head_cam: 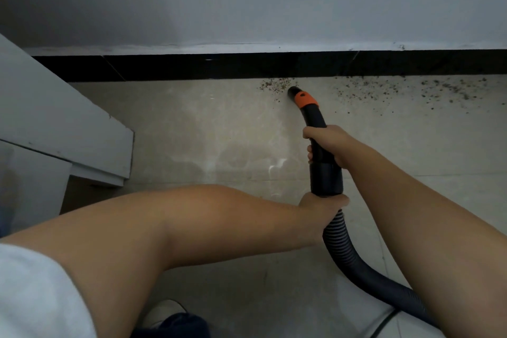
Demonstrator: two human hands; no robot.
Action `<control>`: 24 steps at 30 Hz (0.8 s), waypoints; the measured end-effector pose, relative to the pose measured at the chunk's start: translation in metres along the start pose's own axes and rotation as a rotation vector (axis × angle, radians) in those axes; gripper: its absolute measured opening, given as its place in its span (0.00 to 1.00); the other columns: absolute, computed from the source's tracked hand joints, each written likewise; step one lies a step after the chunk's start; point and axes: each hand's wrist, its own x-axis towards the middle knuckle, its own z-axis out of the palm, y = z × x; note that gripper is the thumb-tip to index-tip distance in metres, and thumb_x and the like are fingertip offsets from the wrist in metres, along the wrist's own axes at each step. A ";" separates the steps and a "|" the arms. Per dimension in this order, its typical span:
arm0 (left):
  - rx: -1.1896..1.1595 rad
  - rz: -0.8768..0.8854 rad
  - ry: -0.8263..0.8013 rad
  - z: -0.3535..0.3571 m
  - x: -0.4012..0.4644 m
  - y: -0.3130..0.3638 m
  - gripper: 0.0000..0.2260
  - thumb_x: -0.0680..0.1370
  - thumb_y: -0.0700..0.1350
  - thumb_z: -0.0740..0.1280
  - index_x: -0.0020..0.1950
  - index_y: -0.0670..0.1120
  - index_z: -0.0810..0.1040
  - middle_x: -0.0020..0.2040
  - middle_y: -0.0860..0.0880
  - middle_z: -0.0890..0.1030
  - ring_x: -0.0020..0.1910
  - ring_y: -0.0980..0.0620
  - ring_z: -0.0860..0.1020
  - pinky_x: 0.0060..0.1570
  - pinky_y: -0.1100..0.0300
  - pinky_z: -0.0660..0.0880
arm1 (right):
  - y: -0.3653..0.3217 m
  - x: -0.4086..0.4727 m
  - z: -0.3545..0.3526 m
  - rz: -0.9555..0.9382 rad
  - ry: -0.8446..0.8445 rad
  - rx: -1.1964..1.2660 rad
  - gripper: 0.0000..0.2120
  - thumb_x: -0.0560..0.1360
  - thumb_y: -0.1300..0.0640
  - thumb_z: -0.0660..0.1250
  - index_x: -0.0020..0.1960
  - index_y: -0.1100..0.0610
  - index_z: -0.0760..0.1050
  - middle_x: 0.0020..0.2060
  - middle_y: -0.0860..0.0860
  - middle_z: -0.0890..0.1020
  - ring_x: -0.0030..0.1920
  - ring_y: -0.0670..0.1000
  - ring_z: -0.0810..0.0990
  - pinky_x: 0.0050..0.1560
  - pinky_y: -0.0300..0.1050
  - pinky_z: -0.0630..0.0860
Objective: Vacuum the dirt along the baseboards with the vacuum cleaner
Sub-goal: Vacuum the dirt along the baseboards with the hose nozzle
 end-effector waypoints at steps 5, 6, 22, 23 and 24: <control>0.020 0.015 -0.066 -0.001 0.009 0.009 0.20 0.75 0.45 0.70 0.63 0.38 0.74 0.59 0.38 0.80 0.56 0.42 0.81 0.40 0.60 0.79 | -0.006 0.008 -0.006 -0.006 0.037 0.021 0.09 0.74 0.61 0.66 0.52 0.62 0.69 0.31 0.56 0.75 0.26 0.52 0.75 0.28 0.42 0.76; 0.024 0.013 -0.074 0.001 0.009 0.013 0.19 0.75 0.45 0.70 0.63 0.38 0.74 0.59 0.38 0.80 0.56 0.42 0.81 0.40 0.60 0.79 | -0.008 0.010 -0.009 -0.005 0.046 0.024 0.10 0.74 0.61 0.66 0.52 0.62 0.69 0.31 0.56 0.75 0.26 0.52 0.75 0.28 0.42 0.76; -0.036 0.044 -0.024 0.006 0.013 0.022 0.18 0.76 0.45 0.69 0.63 0.37 0.74 0.60 0.35 0.79 0.58 0.38 0.79 0.47 0.53 0.79 | -0.026 0.019 0.000 -0.031 -0.065 -0.115 0.08 0.74 0.60 0.67 0.50 0.61 0.70 0.31 0.55 0.76 0.26 0.50 0.76 0.30 0.42 0.77; -0.037 0.045 -0.029 0.006 0.012 0.022 0.19 0.76 0.45 0.69 0.63 0.37 0.74 0.60 0.36 0.79 0.58 0.39 0.79 0.45 0.55 0.79 | -0.026 0.019 -0.001 -0.030 -0.066 -0.113 0.08 0.74 0.60 0.67 0.50 0.61 0.70 0.31 0.55 0.76 0.26 0.50 0.76 0.29 0.42 0.77; -0.037 0.046 -0.037 0.006 0.013 0.022 0.19 0.76 0.45 0.69 0.63 0.38 0.74 0.60 0.37 0.79 0.57 0.40 0.80 0.43 0.57 0.79 | -0.025 0.019 -0.003 -0.030 -0.064 -0.112 0.09 0.74 0.60 0.67 0.50 0.61 0.70 0.31 0.55 0.76 0.26 0.50 0.76 0.29 0.42 0.77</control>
